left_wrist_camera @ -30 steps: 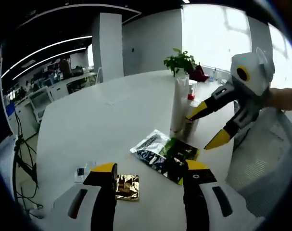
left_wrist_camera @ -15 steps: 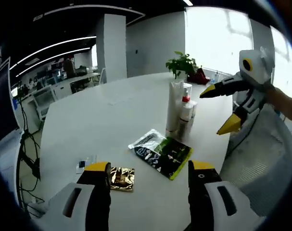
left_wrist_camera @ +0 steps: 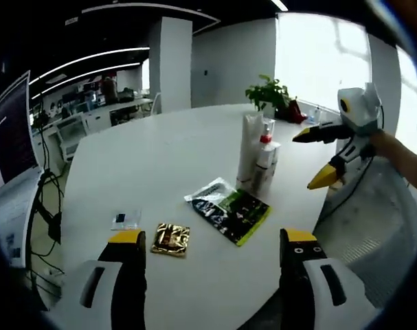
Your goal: Arrange the skincare products in the storage area until every visible bottle or jar stands upright without overlapping.
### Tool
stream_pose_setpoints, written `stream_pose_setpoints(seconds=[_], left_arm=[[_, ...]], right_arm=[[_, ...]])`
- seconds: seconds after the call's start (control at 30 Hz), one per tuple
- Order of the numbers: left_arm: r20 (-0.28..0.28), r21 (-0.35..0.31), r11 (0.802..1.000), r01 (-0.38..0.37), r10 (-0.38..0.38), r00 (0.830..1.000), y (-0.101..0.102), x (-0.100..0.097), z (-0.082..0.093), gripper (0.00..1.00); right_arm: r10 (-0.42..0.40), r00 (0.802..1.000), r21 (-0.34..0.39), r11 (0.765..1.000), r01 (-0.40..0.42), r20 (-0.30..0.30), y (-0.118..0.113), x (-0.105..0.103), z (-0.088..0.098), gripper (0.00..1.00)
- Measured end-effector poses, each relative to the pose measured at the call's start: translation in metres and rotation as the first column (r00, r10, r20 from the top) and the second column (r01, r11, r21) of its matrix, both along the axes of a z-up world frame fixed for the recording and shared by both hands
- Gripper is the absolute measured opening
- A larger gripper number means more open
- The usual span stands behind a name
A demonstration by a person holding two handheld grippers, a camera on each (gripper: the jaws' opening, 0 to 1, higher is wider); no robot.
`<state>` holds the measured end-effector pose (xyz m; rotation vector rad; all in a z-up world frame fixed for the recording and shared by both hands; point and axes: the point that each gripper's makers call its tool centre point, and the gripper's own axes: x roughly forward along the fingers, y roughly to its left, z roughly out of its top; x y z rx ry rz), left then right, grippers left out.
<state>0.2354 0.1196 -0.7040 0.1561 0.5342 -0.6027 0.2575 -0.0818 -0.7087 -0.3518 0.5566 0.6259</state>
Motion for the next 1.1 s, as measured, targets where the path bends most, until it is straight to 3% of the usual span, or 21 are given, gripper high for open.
stream_pose_setpoints(seconds=[0.17, 0.23, 0.43, 0.53, 0.83, 0.97, 1.1], left_arm=[[0.007, -0.005, 1.0, -0.006, 0.006, 1.0, -0.004, -0.003, 0.004, 0.84], [0.008, 0.001, 1.0, -0.014, 0.014, 1.0, -0.007, -0.005, 0.004, 0.87], [-0.002, 0.008, 0.999, -0.033, 0.033, 0.999, -0.009, -0.018, 0.001, 0.94], [-0.017, 0.007, 0.999, -0.053, 0.053, 0.998, -0.009, -0.023, -0.004, 0.99], [-0.032, 0.016, 0.997, -0.069, 0.07, 0.997, -0.011, -0.031, -0.02, 0.99], [-0.007, -0.003, 0.996, -0.09, 0.09, 0.996, -0.006, -0.025, -0.014, 0.99], [-0.016, -0.014, 0.995, -0.102, 0.102, 0.995, -0.005, -0.024, -0.016, 0.99]], right_arm=[[0.005, 1.0, 0.001, 1.0, -0.005, -0.017, 0.001, -0.005, -0.01, 0.99], [0.004, 0.999, 0.007, 1.0, -0.004, -0.045, 0.001, -0.008, -0.014, 0.99], [0.006, 1.0, -0.046, 0.999, -0.008, -0.028, -0.004, -0.006, -0.017, 0.99], [-0.001, 1.0, -0.031, 1.0, 0.0, -0.028, -0.004, -0.005, -0.016, 0.99], [0.015, 1.0, 0.009, 1.0, -0.014, -0.023, 0.003, -0.014, -0.014, 0.99], [0.006, 0.999, 0.01, 1.0, -0.006, -0.031, 0.002, -0.015, -0.014, 1.0], [0.012, 1.0, 0.01, 1.0, -0.012, -0.028, 0.003, -0.016, -0.014, 1.0]])
